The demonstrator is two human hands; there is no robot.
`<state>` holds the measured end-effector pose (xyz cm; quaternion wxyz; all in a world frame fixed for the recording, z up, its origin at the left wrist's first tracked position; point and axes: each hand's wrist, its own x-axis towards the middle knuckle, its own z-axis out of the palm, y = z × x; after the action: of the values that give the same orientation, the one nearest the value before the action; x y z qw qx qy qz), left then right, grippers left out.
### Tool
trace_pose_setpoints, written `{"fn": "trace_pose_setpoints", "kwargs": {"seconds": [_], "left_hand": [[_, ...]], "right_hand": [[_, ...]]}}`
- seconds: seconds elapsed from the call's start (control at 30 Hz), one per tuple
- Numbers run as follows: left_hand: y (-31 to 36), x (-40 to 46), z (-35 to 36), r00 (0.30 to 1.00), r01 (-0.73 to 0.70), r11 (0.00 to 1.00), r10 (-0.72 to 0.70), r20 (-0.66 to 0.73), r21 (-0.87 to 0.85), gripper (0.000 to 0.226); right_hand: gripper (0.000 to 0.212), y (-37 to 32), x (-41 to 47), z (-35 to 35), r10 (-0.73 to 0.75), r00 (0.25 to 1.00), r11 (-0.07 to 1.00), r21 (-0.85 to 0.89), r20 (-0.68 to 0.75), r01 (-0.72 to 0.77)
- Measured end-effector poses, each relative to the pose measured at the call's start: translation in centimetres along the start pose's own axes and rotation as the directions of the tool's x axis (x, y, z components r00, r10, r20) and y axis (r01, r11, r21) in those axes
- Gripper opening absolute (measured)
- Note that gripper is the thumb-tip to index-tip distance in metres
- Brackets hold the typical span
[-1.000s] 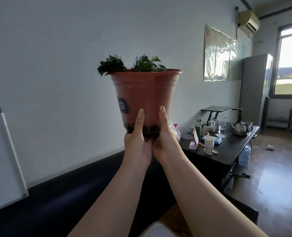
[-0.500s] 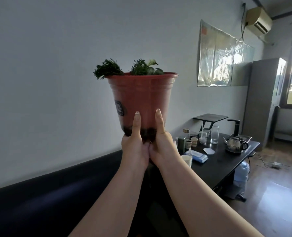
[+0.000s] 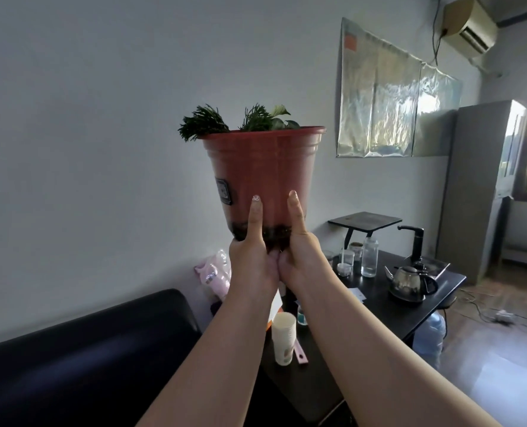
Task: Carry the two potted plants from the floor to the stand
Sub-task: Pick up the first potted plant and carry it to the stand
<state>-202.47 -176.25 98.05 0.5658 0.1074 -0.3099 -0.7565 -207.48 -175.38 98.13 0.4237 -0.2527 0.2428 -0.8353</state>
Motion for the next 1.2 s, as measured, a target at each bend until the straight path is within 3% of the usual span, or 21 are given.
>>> {"fn": "trace_pose_setpoints", "kwargs": {"seconds": [0.17,0.37,0.83,1.2], "left_hand": [[-6.6,4.0,4.5,1.0,-0.019,1.0,0.018,0.005,0.017,0.05],[-16.0,9.2,10.2,0.999,-0.03,0.995,0.031,-0.007,0.096,0.051],[-36.5,20.0,21.9,0.996,-0.058,0.99,0.066,-0.054,0.126,0.047],[-47.8,32.0,27.7,0.998,-0.051,0.991,0.054,-0.022,0.125,0.051]], "right_hand": [[0.036,-4.7,5.5,-5.3,0.008,1.0,1.0,0.02,-0.003,-0.008],[0.063,-10.9,13.4,-13.0,0.038,0.999,0.998,0.052,0.031,-0.039],[0.049,-24.7,28.5,-29.4,0.104,0.993,0.995,-0.007,0.054,-0.104],[0.072,-30.0,42.8,-38.4,0.077,0.995,0.997,0.007,0.057,-0.077]]}}
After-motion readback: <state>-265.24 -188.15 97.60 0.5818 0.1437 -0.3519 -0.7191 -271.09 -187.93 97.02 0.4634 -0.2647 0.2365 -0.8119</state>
